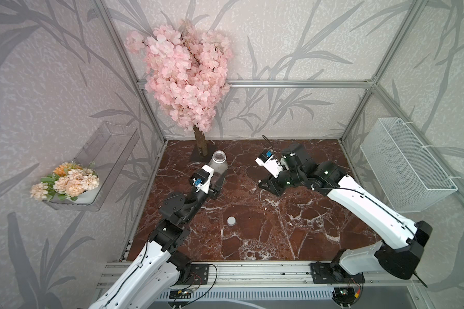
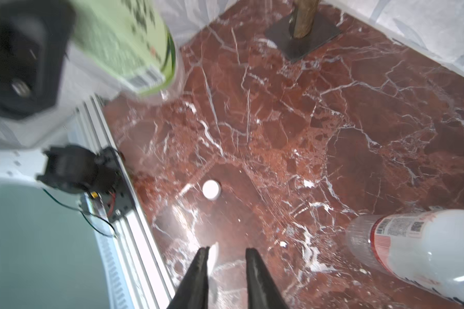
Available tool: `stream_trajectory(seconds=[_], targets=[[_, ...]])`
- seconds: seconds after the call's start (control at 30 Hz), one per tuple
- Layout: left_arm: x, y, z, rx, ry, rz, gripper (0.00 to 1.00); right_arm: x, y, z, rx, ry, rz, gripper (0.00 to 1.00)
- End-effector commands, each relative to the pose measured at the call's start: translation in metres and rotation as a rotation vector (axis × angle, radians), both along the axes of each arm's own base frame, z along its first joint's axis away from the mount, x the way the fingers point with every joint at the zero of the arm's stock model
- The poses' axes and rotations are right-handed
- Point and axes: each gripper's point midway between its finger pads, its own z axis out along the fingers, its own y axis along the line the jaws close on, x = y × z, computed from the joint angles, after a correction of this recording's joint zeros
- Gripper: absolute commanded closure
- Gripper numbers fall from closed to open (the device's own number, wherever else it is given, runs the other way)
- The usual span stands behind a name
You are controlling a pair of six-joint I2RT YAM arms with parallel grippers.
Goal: Screw on the bottle caps
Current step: Screw the bottle cap onto the plastic bottle.
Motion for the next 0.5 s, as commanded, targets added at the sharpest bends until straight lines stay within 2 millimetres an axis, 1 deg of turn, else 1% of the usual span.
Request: stream_trajectory(seconds=[0.0,0.03,0.1,0.2,0.27,0.3,0.33,0.4,0.47], targets=[[-0.001,0.023,0.013,0.029,-0.051,0.119,0.43,-0.018,-0.006,-0.04,-0.167,0.042,0.074,0.57],[-0.003,0.027,0.016,0.026,-0.061,0.138,0.43,-0.02,-0.002,-0.047,-0.193,0.046,0.092,0.52],[-0.004,0.035,0.021,0.028,-0.077,0.178,0.43,-0.022,0.005,-0.059,-0.225,0.059,0.119,0.48],[-0.005,0.049,0.023,0.038,-0.096,0.255,0.46,-0.026,0.018,-0.075,-0.265,0.084,0.165,0.41],[-0.005,0.054,0.02,0.044,-0.094,0.286,0.46,-0.027,0.023,-0.086,-0.303,0.099,0.189,0.39],[-0.005,0.056,0.018,0.05,-0.089,0.294,0.46,-0.038,0.033,-0.091,-0.323,0.097,0.238,0.38],[-0.005,0.058,0.015,0.053,-0.083,0.304,0.46,-0.041,0.036,-0.095,-0.339,0.095,0.254,0.37],[-0.005,0.062,0.013,0.048,-0.078,0.323,0.46,-0.044,0.043,-0.113,-0.389,0.106,0.28,0.36],[-0.006,0.069,0.013,0.03,-0.082,0.358,0.46,-0.048,0.05,-0.122,-0.411,0.11,0.303,0.35]])
